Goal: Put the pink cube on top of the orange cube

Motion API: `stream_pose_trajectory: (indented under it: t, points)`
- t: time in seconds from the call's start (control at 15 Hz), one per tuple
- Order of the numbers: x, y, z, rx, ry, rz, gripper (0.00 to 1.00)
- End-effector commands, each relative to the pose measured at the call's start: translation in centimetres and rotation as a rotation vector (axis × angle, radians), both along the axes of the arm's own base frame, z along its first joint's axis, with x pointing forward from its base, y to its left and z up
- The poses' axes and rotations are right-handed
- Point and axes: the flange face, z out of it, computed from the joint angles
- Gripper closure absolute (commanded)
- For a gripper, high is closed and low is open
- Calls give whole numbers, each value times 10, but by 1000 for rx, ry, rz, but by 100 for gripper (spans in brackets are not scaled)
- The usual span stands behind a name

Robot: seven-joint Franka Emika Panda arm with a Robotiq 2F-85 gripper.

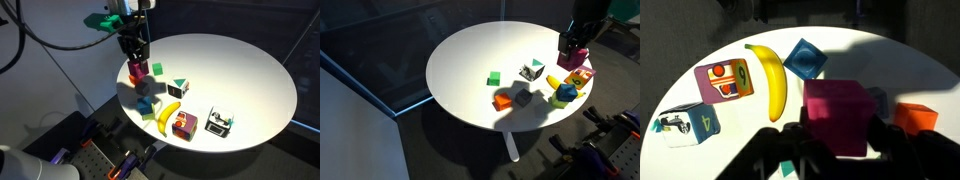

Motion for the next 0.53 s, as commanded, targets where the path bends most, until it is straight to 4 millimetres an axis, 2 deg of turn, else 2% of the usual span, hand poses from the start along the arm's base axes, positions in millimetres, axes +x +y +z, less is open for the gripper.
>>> stream_pose_trajectory:
  t: [0.0,0.2,0.4,0.47]
  points:
    - [19,6,-14,11,-25,21,71]
    - [28,11,-25,23,-59,20,71]
    - [32,13,-28,27,-88,20,71]
    - [25,11,-32,22,-67,27,71]
